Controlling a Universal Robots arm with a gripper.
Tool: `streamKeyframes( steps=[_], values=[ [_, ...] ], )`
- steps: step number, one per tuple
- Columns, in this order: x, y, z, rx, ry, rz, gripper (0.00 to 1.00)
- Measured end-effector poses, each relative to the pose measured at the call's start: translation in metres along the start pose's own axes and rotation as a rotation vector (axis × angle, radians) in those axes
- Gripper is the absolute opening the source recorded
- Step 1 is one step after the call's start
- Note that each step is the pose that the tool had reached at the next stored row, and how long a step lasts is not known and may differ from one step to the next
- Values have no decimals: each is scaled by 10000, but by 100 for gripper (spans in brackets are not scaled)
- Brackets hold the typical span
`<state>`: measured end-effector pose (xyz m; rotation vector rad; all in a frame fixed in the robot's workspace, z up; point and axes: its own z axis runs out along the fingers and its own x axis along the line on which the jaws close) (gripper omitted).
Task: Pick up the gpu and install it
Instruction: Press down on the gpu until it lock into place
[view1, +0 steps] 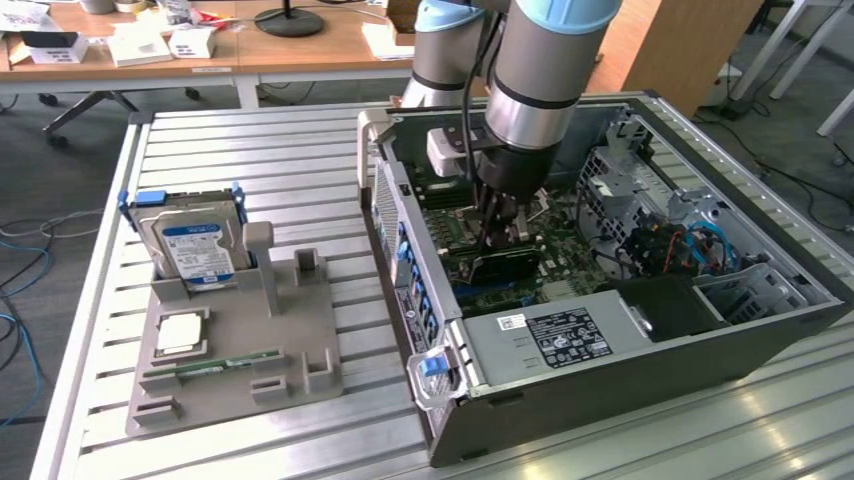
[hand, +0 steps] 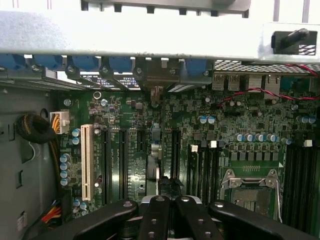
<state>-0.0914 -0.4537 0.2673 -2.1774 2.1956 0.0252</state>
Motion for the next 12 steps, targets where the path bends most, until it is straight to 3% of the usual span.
streamKeyframes(
  steps=[12],
  values=[
    [1, 3, 19, 0, 0, 0, 11]
  ],
)
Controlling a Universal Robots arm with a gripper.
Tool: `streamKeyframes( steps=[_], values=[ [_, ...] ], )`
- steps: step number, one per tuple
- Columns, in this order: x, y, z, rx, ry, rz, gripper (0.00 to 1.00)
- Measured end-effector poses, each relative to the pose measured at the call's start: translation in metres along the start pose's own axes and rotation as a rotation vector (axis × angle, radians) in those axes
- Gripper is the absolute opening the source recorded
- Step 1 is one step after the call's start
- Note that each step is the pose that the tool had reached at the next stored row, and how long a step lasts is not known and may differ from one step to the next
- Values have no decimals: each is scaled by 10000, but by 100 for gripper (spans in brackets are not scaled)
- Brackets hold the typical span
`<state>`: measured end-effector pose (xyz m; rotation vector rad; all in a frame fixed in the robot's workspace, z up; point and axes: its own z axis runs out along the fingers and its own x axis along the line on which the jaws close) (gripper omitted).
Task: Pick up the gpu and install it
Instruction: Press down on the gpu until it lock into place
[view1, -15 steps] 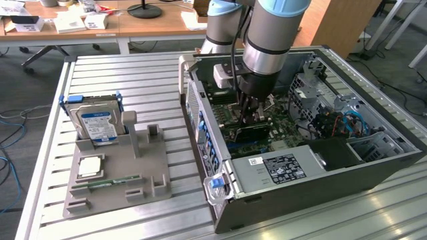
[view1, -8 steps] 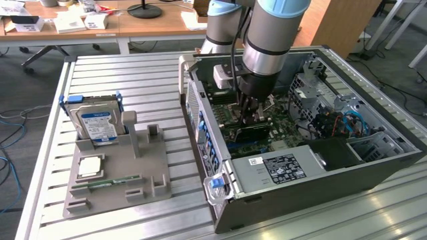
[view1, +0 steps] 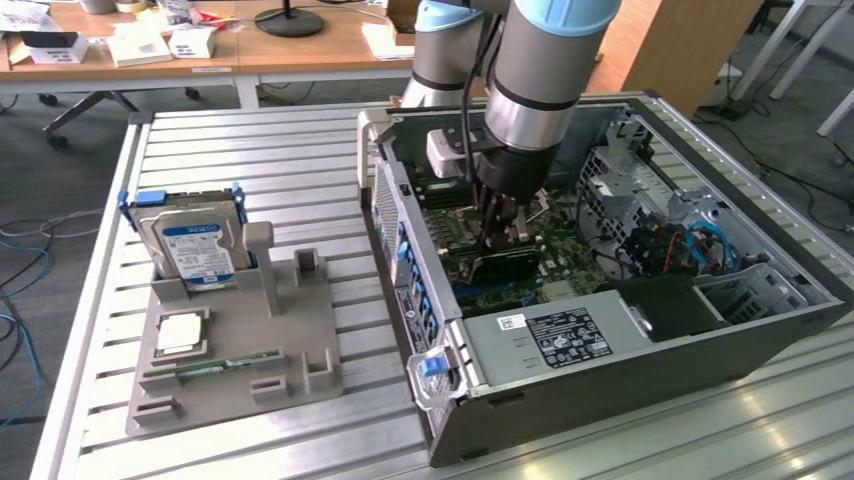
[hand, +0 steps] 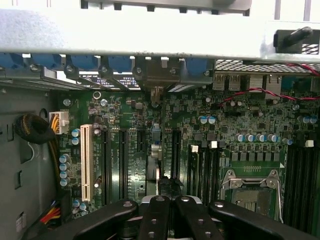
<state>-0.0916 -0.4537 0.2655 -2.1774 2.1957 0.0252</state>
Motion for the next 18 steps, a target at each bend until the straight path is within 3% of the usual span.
streamKeyframes(
  steps=[18],
  values=[
    [1, 19, 12, 4, 2, 0, 11]
  ],
)
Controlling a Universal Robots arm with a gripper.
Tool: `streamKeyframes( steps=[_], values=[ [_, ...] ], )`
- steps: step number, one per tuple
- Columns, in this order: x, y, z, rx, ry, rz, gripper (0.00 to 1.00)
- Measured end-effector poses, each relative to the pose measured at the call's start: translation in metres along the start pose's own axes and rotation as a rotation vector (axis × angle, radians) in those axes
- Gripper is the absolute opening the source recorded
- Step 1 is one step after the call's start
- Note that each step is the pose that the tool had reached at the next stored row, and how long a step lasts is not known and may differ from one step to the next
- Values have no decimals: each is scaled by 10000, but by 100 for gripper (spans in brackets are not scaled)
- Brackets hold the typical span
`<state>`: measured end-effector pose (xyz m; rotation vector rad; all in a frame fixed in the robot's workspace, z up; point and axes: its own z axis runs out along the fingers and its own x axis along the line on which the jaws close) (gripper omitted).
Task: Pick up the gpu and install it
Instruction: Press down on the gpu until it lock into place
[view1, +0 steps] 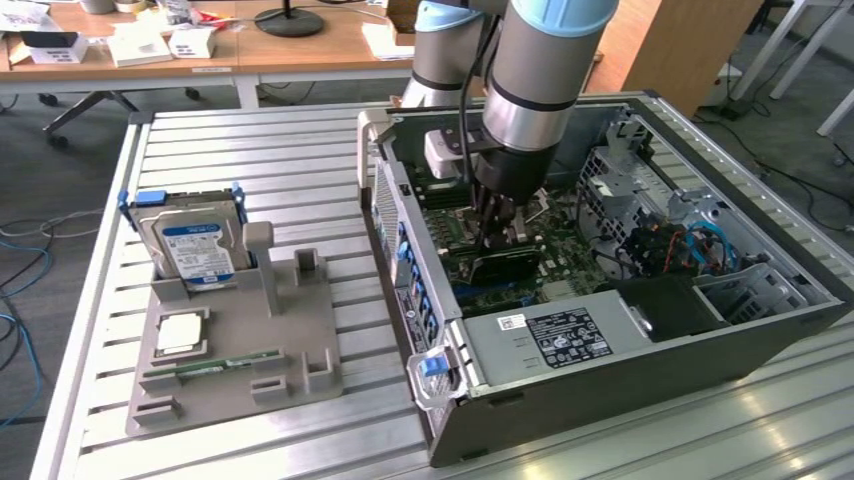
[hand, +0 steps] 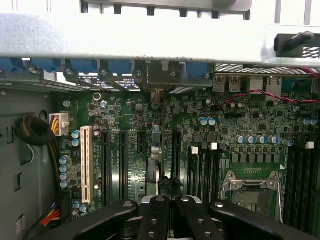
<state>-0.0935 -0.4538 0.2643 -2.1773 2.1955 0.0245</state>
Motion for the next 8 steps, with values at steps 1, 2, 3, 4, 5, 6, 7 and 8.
streamKeyframes(
  steps=[1, 2, 3, 4, 5, 6, 7, 8],
  values=[
    [0, 0, 0, 0, 0, 0, 11],
    [0, 0, 0, 0, 0, 0, 11],
    [0, 1, 1, 0, 0, 0, 11],
    [0, 1, 1, 0, -1, 1, 11],
    [0, 1, 2, 0, -2, 1, 11],
    [0, 1, 3, 0, -1, 0, 11],
    [0, 2, 5, 1, -2, 0, 11],
    [0, 2, 9, 4, -8, 0, 11]
  ],
)
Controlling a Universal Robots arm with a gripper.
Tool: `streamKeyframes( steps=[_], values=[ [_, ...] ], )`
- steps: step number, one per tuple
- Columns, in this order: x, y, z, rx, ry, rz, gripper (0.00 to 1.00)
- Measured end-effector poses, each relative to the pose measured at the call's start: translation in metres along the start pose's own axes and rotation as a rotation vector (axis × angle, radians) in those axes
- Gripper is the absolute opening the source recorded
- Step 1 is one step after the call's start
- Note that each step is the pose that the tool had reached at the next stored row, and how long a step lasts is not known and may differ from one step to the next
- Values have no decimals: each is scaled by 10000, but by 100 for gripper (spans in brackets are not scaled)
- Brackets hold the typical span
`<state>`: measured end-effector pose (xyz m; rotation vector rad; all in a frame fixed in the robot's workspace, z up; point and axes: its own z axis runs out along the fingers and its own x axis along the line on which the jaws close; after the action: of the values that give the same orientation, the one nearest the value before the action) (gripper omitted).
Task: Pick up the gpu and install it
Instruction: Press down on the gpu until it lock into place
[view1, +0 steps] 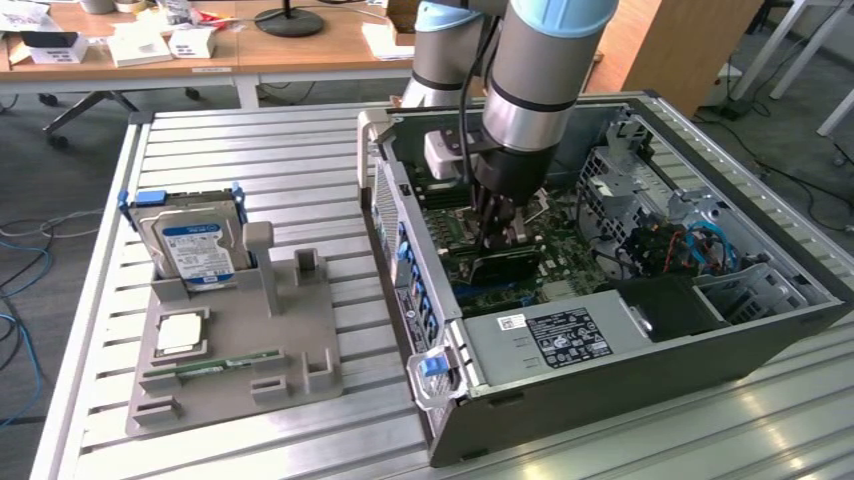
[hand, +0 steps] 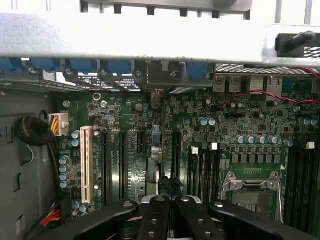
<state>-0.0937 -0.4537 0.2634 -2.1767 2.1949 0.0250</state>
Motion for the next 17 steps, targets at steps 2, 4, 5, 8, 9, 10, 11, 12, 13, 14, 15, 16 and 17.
streamKeyframes(
  steps=[2, 4, 5, 8, 9, 10, 11, 12, 13, 14, 15, 16, 17],
  values=[
    [0, 1, 0, -2, 2, 0, 11],
    [0, 1, -2, -2, 5, 1, 11],
    [0, 1, -2, -3, 6, 1, 11],
    [0, 2, -2, -3, 6, 0, 11],
    [0, 3, -2, -3, 6, 1, 11],
    [0, 5, -3, -3, 7, 1, 11],
    [0, 7, -3, -4, 6, 1, 11],
    [0, 9, -2, -3, 6, 1, 11],
    [0, 11, -2, -3, 6, 1, 11],
    [1, 13, -2, -3, 7, 1, 11],
    [1, 16, -2, -3, 7, 0, 11],
    [1, 17, -2, -3, 7, 0, 11],
    [1, 18, -1, -4, 7, 0, 11]
  ],
)
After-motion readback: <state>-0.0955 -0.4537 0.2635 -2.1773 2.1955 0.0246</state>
